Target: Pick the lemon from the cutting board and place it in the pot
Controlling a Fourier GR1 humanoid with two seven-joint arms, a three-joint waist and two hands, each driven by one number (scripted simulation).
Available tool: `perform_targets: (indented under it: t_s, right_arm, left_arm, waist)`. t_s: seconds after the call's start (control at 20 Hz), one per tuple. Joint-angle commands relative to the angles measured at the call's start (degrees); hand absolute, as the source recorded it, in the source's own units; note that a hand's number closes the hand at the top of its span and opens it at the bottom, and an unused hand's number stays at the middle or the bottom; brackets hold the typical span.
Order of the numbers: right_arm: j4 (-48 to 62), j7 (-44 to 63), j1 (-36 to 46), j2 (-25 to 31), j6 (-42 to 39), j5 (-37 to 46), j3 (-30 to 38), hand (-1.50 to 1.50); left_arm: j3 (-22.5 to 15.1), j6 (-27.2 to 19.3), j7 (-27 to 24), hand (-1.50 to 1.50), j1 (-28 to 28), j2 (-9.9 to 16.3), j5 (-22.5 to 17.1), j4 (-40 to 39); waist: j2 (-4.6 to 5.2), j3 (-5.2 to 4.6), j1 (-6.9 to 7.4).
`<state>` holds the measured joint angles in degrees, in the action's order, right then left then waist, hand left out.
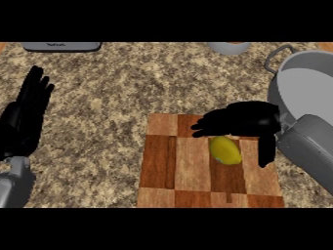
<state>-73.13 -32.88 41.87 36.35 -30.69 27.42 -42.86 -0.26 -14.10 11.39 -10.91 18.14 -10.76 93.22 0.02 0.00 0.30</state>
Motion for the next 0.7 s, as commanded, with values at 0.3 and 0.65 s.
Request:
perform_targets:
  t_s: [0.3,0.65]
  right_arm:
    - [7.05,-5.32,0.59,-6.38,-3.09,7.1,3.56,-1.5]
    - [14.36,-7.31,-0.22,-9.58,1.23,14.32,4.42,-1.5]
  left_arm:
    - [1.52,1.75,0.03,0.0,0.34,-1.57,0.96,-0.17]
    - [3.39,4.26,1.35,0.0,-3.22,-1.07,0.71,-2.95]
  waist:
    - [0.07,-0.01,0.3]
    - [0.18,0.0,0.32]
